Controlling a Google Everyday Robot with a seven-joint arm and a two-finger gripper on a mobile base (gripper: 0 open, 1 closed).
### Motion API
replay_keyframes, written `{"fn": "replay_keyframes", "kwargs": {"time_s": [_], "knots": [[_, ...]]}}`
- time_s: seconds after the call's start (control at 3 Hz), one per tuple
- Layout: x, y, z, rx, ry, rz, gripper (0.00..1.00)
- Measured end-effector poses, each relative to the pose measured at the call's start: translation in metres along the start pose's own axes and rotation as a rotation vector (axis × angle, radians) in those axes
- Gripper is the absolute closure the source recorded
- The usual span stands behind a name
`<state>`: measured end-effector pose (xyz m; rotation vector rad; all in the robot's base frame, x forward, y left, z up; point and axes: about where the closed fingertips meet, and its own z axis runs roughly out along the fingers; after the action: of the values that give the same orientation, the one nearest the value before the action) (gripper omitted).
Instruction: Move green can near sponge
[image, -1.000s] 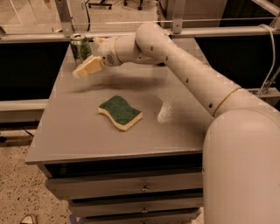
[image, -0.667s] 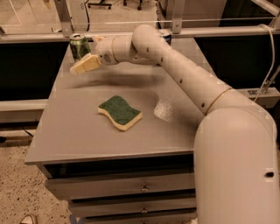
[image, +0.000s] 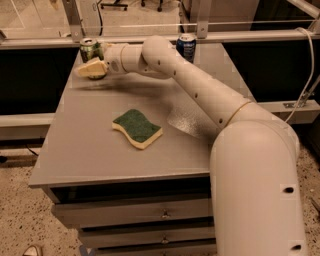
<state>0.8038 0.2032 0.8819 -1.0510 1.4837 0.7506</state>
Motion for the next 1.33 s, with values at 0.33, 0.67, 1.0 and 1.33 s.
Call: {"fn": "replay_keyframes", "kwargs": {"time_s": [0.33, 0.67, 1.0, 1.33], "knots": [[-0.005, -0.009, 0.005, 0.046, -0.022, 0.012, 0.41], [-0.013, -0.015, -0.003, 0.076, -0.042, 0.004, 0.65], [-0.022, -0.008, -0.028, 0.057, -0.049, -0.025, 0.88], [-0.024, 0.012, -0.066, 0.018, -0.050, -0.059, 1.00]]}}
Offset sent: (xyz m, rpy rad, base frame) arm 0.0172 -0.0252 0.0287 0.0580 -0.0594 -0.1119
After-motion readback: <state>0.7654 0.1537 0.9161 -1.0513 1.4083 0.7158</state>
